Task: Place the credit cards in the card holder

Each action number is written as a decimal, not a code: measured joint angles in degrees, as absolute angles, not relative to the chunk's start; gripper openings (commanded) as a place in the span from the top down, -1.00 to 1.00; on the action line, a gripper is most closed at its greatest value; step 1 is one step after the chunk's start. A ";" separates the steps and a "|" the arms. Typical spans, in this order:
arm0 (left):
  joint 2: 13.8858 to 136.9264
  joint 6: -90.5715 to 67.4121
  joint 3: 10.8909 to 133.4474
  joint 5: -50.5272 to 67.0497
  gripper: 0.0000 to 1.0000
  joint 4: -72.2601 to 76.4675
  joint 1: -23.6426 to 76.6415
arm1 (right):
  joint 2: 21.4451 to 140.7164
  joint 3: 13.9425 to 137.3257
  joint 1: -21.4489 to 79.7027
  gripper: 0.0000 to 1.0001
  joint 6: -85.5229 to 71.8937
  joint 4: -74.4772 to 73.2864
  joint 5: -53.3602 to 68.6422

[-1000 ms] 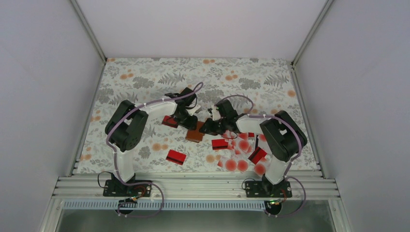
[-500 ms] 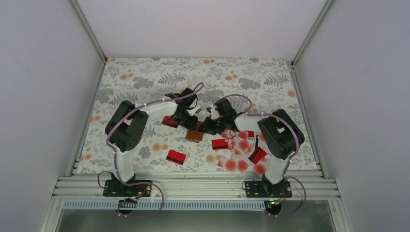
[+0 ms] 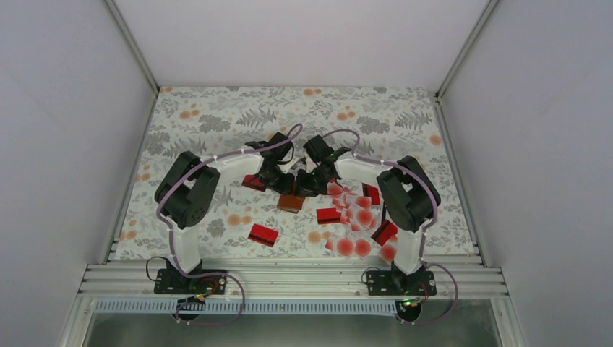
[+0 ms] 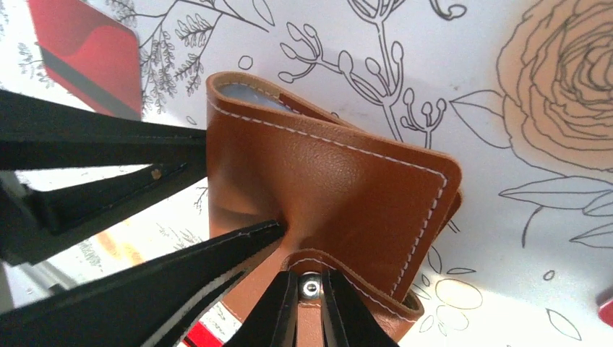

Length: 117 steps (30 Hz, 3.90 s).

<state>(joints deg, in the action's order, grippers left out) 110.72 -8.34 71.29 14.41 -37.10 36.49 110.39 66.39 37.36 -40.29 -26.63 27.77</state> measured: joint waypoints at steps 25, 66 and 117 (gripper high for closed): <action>107.39 -10.74 63.55 25.76 0.08 -27.22 30.96 | 112.22 75.85 44.16 0.91 -40.40 -37.19 11.79; 60.14 -3.11 67.51 -16.21 -1.00 -27.62 25.50 | 65.91 68.25 35.83 -0.99 -0.99 -23.83 -18.85; 88.66 5.80 13.39 0.75 -1.00 67.48 -1.21 | 87.05 18.09 -2.35 -0.98 0.43 60.49 11.16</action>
<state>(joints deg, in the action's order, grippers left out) 88.66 5.80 13.39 0.75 67.48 -1.21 87.05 18.09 -2.35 0.43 60.49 11.16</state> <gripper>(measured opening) 0.998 0.993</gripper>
